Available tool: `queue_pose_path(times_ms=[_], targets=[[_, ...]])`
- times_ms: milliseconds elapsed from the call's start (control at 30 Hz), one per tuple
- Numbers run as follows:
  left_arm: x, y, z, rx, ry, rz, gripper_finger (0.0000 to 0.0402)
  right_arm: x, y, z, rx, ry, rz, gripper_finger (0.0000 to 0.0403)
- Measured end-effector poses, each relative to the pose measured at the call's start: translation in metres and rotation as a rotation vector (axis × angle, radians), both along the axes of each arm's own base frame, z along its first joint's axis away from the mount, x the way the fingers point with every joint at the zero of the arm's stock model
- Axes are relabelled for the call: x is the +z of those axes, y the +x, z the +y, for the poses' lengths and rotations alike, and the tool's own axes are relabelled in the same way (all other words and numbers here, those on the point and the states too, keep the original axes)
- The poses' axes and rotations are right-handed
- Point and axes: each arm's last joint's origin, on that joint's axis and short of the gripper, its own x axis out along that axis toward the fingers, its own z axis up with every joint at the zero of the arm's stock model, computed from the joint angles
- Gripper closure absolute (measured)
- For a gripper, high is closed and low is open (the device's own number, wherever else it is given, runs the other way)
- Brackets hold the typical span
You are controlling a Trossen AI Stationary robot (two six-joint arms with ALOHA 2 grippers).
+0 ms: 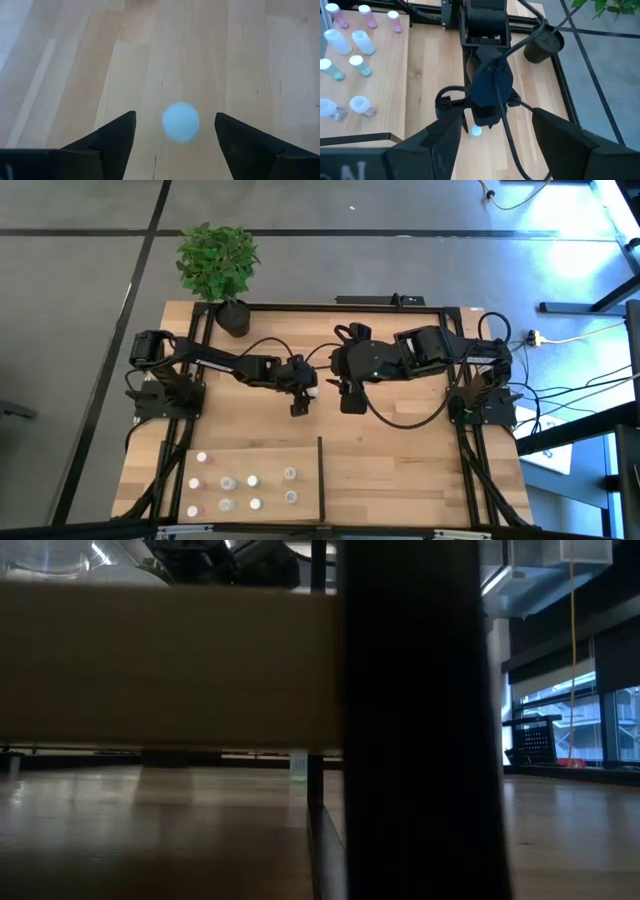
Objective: Pick and place medicine bottles onto shelf by color
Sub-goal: Put the green pill bottle on the shelf aligned with the other green pill bottles
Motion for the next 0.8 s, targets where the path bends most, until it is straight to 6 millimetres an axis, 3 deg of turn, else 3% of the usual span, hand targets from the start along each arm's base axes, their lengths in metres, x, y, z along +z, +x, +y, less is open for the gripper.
queue_pose_path(times_ms=[333, 667, 800], targets=[[-0.020, 0.009, 0.002, -0.014, 0.010, 0.024, 0.0136, 0.001, 0.001, 0.000, 0.001, 0.004, -0.018, 0.0160], [-0.025, 0.010, 0.003, -0.001, 0.021, 0.036, 0.0138, 0.002, 0.002, 0.001, 0.008, 0.014, -0.027, 0.0160], [-0.025, 0.011, 0.003, 0.000, 0.024, 0.028, 0.0159, 0.002, 0.002, 0.001, 0.007, 0.014, -0.032, 0.0160]])
